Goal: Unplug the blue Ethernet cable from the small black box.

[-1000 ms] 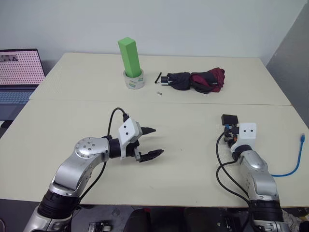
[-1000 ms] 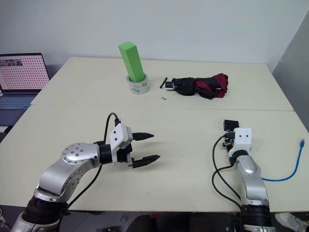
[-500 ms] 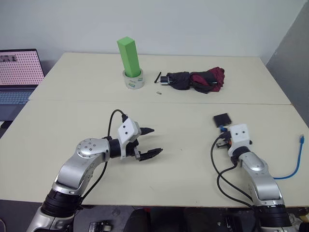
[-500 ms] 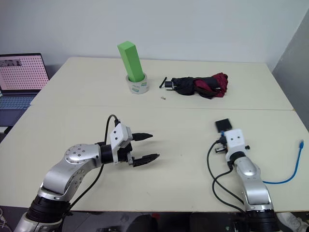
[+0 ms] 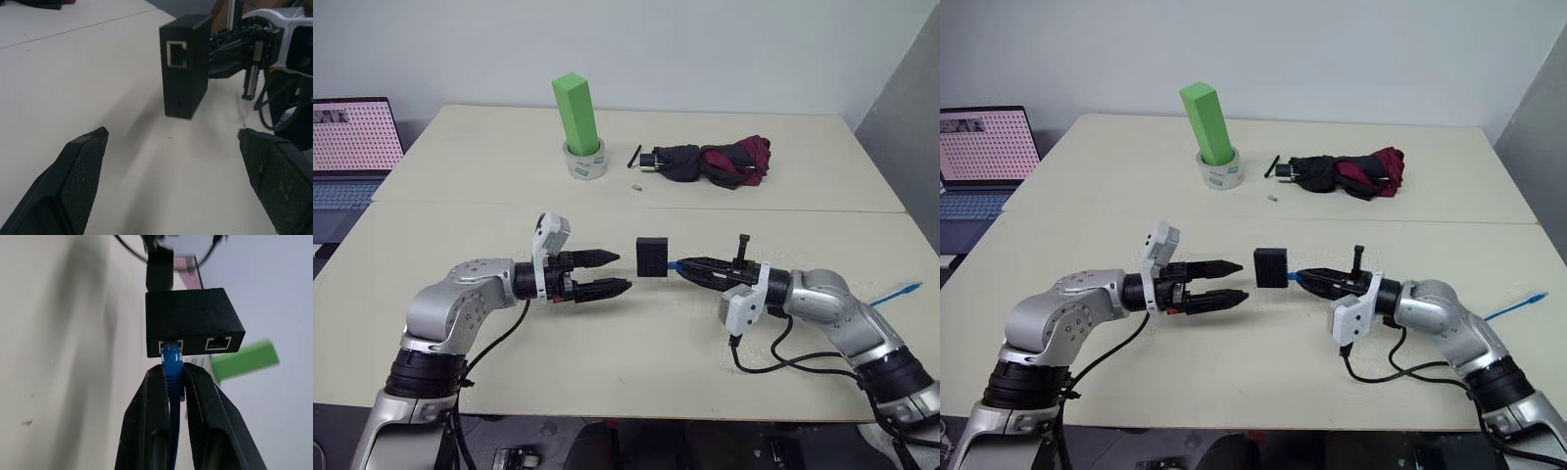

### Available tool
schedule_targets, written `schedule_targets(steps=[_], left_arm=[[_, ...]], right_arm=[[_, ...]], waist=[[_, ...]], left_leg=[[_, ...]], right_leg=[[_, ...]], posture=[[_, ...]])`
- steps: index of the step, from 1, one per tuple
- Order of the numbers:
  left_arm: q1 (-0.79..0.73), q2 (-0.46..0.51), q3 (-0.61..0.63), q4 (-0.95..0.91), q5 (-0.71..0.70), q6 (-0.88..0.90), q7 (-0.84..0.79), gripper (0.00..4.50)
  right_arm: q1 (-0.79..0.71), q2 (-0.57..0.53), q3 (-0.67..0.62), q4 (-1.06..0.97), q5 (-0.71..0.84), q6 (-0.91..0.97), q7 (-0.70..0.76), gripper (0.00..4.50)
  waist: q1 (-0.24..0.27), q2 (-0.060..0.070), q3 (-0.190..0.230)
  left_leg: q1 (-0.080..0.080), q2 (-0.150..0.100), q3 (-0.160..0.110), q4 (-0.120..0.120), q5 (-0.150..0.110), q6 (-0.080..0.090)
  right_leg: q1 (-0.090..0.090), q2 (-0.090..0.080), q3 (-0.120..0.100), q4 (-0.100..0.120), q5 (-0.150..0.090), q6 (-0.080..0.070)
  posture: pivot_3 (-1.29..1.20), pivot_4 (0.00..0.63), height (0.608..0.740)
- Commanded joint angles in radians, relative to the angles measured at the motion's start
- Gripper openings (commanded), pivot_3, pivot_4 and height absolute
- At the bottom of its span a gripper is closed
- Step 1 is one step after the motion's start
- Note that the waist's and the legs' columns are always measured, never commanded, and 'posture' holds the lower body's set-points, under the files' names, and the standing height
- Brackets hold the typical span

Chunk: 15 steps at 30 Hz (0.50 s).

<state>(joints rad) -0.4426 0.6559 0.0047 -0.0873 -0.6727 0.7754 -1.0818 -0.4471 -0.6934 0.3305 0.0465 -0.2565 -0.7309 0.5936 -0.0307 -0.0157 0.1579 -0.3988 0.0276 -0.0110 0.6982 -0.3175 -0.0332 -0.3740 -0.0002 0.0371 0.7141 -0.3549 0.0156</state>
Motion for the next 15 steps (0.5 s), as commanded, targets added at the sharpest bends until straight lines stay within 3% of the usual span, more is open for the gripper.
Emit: schedule_targets(steps=[1, 7, 10, 15], left_arm=[[-0.029, -0.023, 0.025, -0.044, -0.063, 0.04, 0.006, 4.5], [-0.03, -0.064, 0.035, -0.08, -0.119, 0.08, 0.032, 4.5], [-0.029, -0.082, 0.04, -0.081, -0.135, 0.073, 0.032, 4.06], [-0.033, -0.075, 0.04, -0.07, -0.151, 0.079, 0.016, 2.93]], right_arm=[[-0.055, 0.014, 0.005, 0.032, 0.002, -0.108, 0.006, 0.16], [-0.081, 0.041, 0.013, 0.068, 0.005, -0.14, 0.021, 0.16], [-0.086, 0.053, 0.012, 0.07, 0.008, -0.141, 0.024, 0.16], [-0.09, 0.057, 0.008, 0.078, 0.005, -0.148, 0.021, 0.16]], waist=[[0.0, 0.0, 0.0], [-0.001, 0.0, 0.0], [-0.001, 0.0, 0.0], [-0.001, 0.0, 0.0]], left_leg=[[0.0, 0.0, 0.0, 0.0, 0.0, 0.0], [0.0, 0.0, 0.0, 0.0, 0.0, 0.0], [0.0, 0.0, 0.0, 0.0, 0.0, 0.0], [0.0, 0.0, 0.0, 0.0, 0.0, 0.0]], right_leg=[[0.0, 0.0, 0.0, 0.0, 0.0, 0.0], [0.0, 0.0, 0.0, 0.001, 0.0, 0.0], [0.0, 0.0, 0.0, 0.001, 0.0, 0.0], [0.0, 0.0, 0.0, 0.001, 0.0, 0.0]], posture=[[0.0, 0.15, 0.74], [0.0, 0.15, 0.74], [0.0, 0.15, 0.74], [0.0, 0.15, 0.74]])
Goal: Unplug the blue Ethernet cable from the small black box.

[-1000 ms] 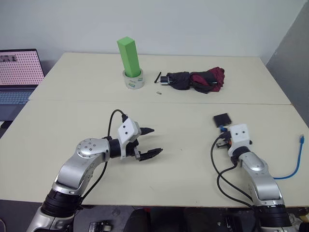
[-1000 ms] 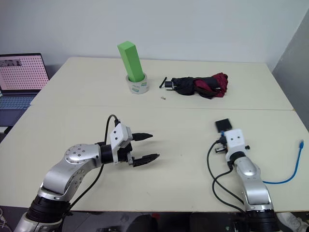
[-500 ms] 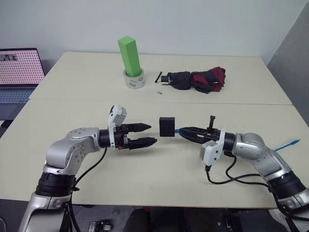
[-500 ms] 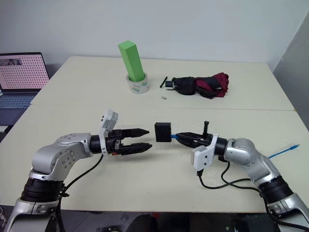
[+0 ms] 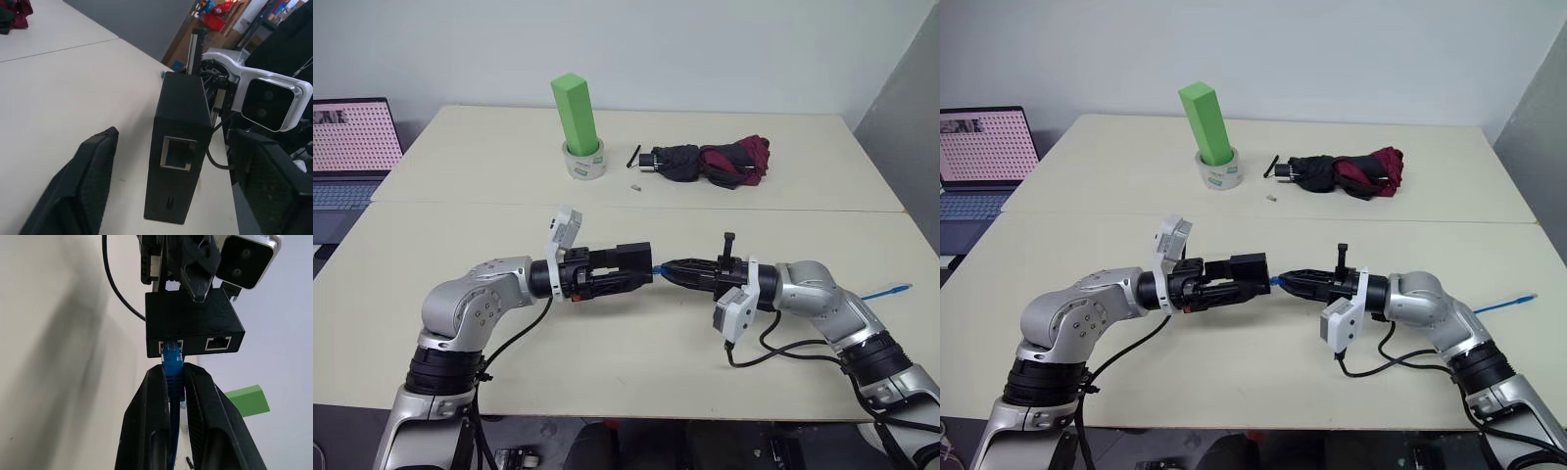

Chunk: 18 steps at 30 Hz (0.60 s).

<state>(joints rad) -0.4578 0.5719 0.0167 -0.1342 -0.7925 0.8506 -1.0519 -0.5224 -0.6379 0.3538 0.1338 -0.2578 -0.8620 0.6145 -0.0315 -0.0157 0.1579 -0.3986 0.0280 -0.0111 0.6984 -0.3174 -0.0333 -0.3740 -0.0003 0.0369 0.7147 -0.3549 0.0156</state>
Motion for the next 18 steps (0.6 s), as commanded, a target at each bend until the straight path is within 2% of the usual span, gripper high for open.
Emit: schedule_targets(steps=[1, 11, 15, 17, 18], left_arm=[[-0.018, 0.011, 0.029, -0.022, -0.033, 0.004, -0.017, 2.72], [-0.018, 0.029, 0.025, -0.01, -0.041, 0.013, -0.049, 0.79], [-0.013, 0.029, 0.02, -0.01, -0.035, 0.01, -0.052, 0.79], [-0.013, 0.031, 0.019, -0.01, -0.034, 0.01, -0.055, 0.79], [-0.014, 0.031, 0.019, -0.009, -0.033, 0.01, -0.057, 0.79]], right_arm=[[-0.015, 0.001, -0.016, -0.01, 0.007, -0.017, 0.001, 0.16], [-0.011, -0.002, -0.016, -0.006, 0.023, -0.048, 0.001, 0.16], [-0.015, -0.009, -0.005, -0.003, 0.012, -0.051, 0.018, 0.16], [-0.016, -0.014, 0.0, -0.007, 0.024, -0.045, 0.033, 0.87], [-0.015, -0.021, 0.006, -0.014, 0.041, -0.031, 0.054, 1.06]], waist=[[0.0, 0.0, 0.0], [0.0, 0.0, 0.0], [0.0, 0.0, 0.0], [0.0, 0.0, 0.0], [0.0, 0.0, 0.0]], left_leg=[[0.0, 0.0, 0.0, 0.0, 0.0, 0.0], [0.0, 0.0, 0.0, 0.0, 0.0, 0.0], [0.0, 0.0, 0.0, 0.0, 0.0, 0.0], [0.0, 0.0, 0.0, 0.0, 0.0, 0.0], [0.0, 0.0, 0.0, 0.0, 0.0, 0.0]], right_leg=[[0.0, 0.0, 0.0, 0.0, 0.0, 0.0], [0.0, 0.0, 0.0, 0.0, 0.0, 0.0], [0.0, 0.0, 0.0, 0.0, 0.0, 0.0], [0.0, 0.0, 0.0, 0.0, 0.0, 0.0], [0.0, 0.0, 0.0, 0.0, 0.0, 0.0]], posture=[[0.0, 0.15, 0.74], [0.0, 0.15, 0.74], [0.0, 0.15, 0.74], [0.0, 0.15, 0.74], [0.0, 0.15, 0.74]])
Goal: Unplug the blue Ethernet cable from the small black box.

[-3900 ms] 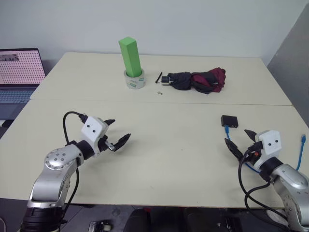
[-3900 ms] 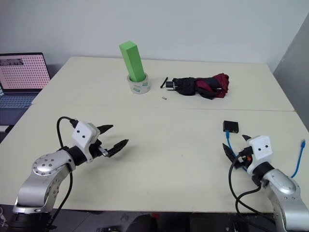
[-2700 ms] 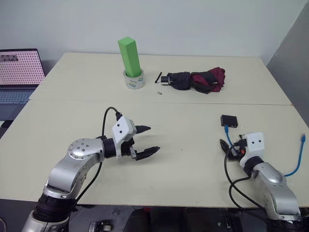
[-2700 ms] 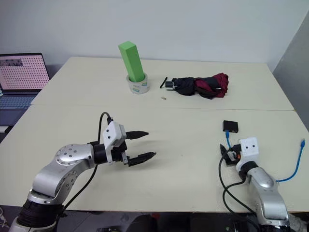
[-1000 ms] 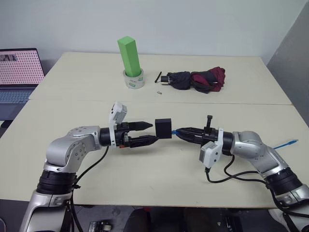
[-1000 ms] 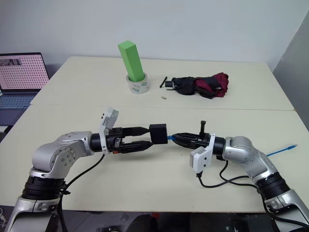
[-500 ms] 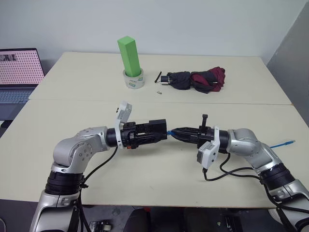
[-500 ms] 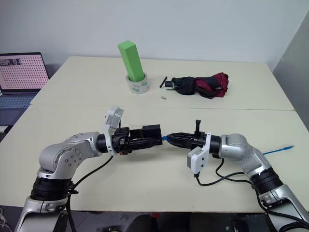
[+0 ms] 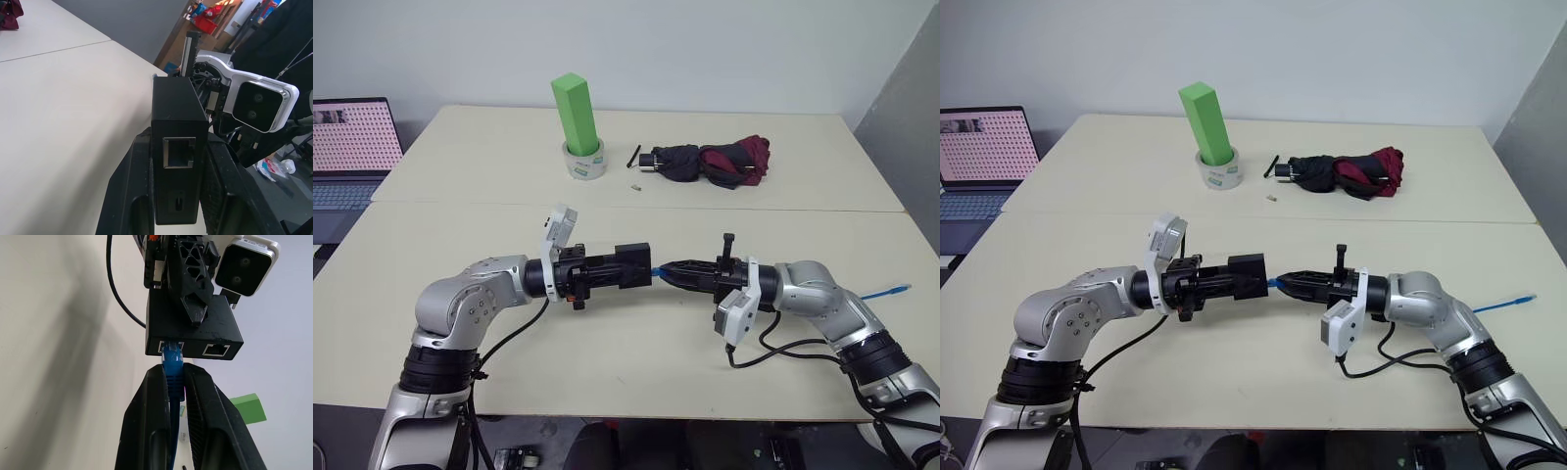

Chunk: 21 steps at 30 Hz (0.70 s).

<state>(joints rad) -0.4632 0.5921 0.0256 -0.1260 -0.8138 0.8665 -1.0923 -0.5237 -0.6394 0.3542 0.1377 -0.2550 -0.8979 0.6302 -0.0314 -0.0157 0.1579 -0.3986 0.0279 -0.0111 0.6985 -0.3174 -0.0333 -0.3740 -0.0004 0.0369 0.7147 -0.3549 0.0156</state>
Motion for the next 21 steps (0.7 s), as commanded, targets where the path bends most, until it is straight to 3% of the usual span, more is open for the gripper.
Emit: schedule_targets(steps=[1, 5, 9, 15, 21], left_arm=[[-0.01, 0.011, 0.01, -0.016, -0.012, -0.005, -0.018, 0.79], [-0.016, 0.012, 0.002, -0.007, -0.001, -0.013, -0.031, 0.79], [-0.021, 0.019, -0.016, 0.0, 0.02, -0.032, -0.054, 0.79], [-0.027, 0.036, -0.056, -0.003, 0.064, -0.083, -0.113, 0.79], [-0.04, 0.041, -0.062, -0.024, 0.062, -0.09, -0.145, 0.79]], right_arm=[[-0.013, -0.027, 0.01, -0.026, 0.053, 0.016, 0.057, 1.29], [0.009, -0.07, 0.018, -0.103, 0.161, 0.141, 0.16, 2.28], [0.065, -0.125, -0.004, -0.301, 0.346, 0.435, 0.259, 3.28], [0.09, -0.136, -0.084, -0.59, 0.8, 1.156, 0.201, 3.3], [0.05, -0.072, -0.153, -0.585, 1.05, 1.505, 0.158, 3.3]], waist=[[0.0, 0.0, 0.0], [0.0, 0.0, 0.0], [0.002, 0.0, 0.0], [0.003, 0.0, 0.0], [0.002, 0.0, 0.0]], left_leg=[[0.0, 0.0, 0.0, 0.0, 0.0, 0.0], [0.0, 0.0, 0.0, 0.0, 0.0, 0.0], [0.0, 0.0, -0.001, 0.0, 0.0, 0.0], [-0.001, 0.0, -0.002, 0.001, 0.0, 0.0], [-0.001, 0.0, -0.003, 0.001, 0.0, 0.0]], right_leg=[[0.0, 0.0, 0.0, 0.0, 0.0, 0.0], [0.0, 0.0, 0.0, 0.0, 0.0, 0.0], [0.0, 0.0, 0.0, 0.0, 0.0, 0.0], [0.001, 0.0, -0.001, 0.0, 0.0, 0.0], [0.001, 0.0, -0.002, -0.001, 0.0, 0.0]], posture=[[0.0, 0.15, 0.74], [0.0, 0.15, 0.74], [0.0, 0.15, 0.74], [0.0, 0.15, 0.74], [0.0, 0.15, 0.74]])
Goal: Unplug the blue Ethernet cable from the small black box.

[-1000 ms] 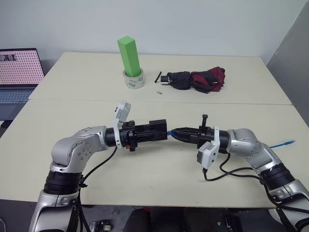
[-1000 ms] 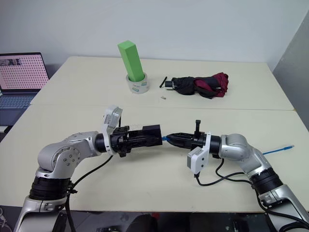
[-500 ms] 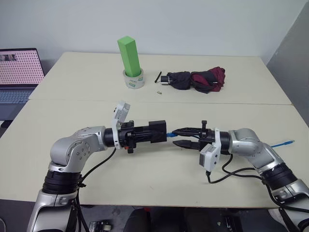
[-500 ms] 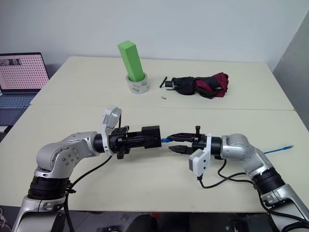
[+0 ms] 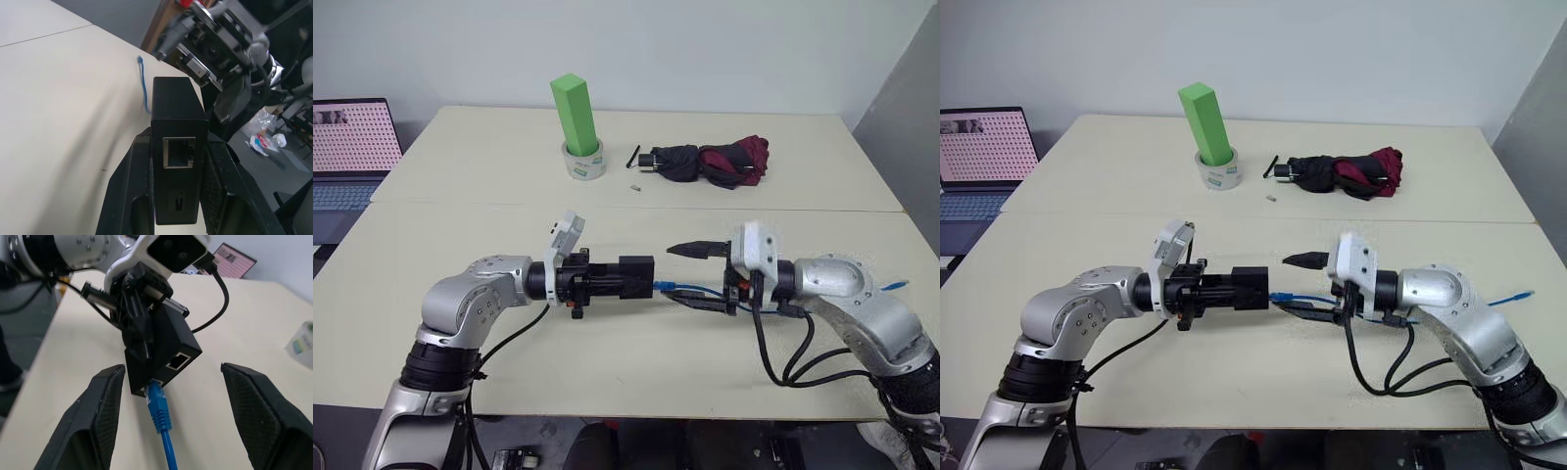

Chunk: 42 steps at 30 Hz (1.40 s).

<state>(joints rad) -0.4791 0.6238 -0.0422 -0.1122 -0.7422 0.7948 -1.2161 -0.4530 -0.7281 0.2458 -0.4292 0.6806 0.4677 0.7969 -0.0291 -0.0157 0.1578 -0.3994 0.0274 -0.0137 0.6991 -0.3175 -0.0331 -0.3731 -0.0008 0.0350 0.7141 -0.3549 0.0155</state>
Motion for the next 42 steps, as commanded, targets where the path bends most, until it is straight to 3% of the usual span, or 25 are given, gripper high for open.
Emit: schedule_targets(steps=[1, 15, 18, 29, 32, 42], left_arm=[[-0.027, 0.009, 0.009, -0.038, -0.011, -0.018, -0.022, 0.79], [-0.022, 0.009, 0.018, -0.062, -0.017, -0.014, -0.022, 0.79], [-0.022, 0.007, 0.019, -0.064, -0.017, -0.016, -0.02, 0.79], [-0.011, 0.015, 0.022, -0.068, -0.017, -0.019, -0.026, 0.79], [-0.007, 0.017, 0.022, -0.073, -0.018, -0.018, -0.029, 0.79], [-0.004, 0.025, 0.018, -0.083, -0.016, -0.019, -0.043, 0.79]], right_arm=[[-0.022, 0.022, -0.049, -0.012, 0.139, 0.177, -0.002, 3.3], [-0.052, 0.103, -0.067, 0.053, 0.155, 0.322, 0.025, 3.3], [-0.054, 0.103, -0.064, 0.06, 0.141, 0.326, 0.038, 2.84], [-0.06, 0.096, -0.067, 0.085, 0.107, 0.332, 0.1, 0.4], [-0.066, 0.096, -0.068, 0.09, 0.103, 0.335, 0.113, 0.04], [-0.079, 0.107, -0.063, 0.098, 0.082, 0.343, 0.13, 0.04]], waist=[[0.0, 0.0, 0.0], [-0.001, 0.0, 0.0], [-0.001, 0.0, 0.0], [-0.001, 0.0, 0.0], [-0.001, 0.0, 0.0], [-0.001, 0.0, 0.0]], left_leg=[[0.0, 0.0, 0.0, 0.0, 0.0, 0.0], [-0.001, 0.0, 0.0, 0.0, 0.0, 0.0], [-0.001, 0.0, 0.0, 0.0, 0.0, 0.0], [-0.001, 0.0, 0.0, 0.0, 0.0, 0.0], [-0.001, 0.0, 0.0, 0.0, 0.0, 0.0], [-0.001, 0.0, 0.0, 0.0, 0.0, 0.0]], right_leg=[[0.0, 0.0, 0.0, 0.0, 0.0, 0.0], [0.0, 0.0, 0.0, -0.001, 0.0, 0.0], [0.0, 0.0, 0.0, -0.001, 0.0, 0.0], [0.0, 0.0, 0.0, -0.001, 0.0, 0.0], [-0.001, 0.0, 0.0, -0.001, 0.0, 0.0], [0.0, 0.0, 0.0, -0.001, 0.0, 0.0]], posture=[[0.0, 0.15, 0.74], [0.0, 0.15, 0.74], [0.0, 0.15, 0.74], [0.0, 0.15, 0.74], [0.0, 0.15, 0.74], [0.0, 0.15, 0.74]])
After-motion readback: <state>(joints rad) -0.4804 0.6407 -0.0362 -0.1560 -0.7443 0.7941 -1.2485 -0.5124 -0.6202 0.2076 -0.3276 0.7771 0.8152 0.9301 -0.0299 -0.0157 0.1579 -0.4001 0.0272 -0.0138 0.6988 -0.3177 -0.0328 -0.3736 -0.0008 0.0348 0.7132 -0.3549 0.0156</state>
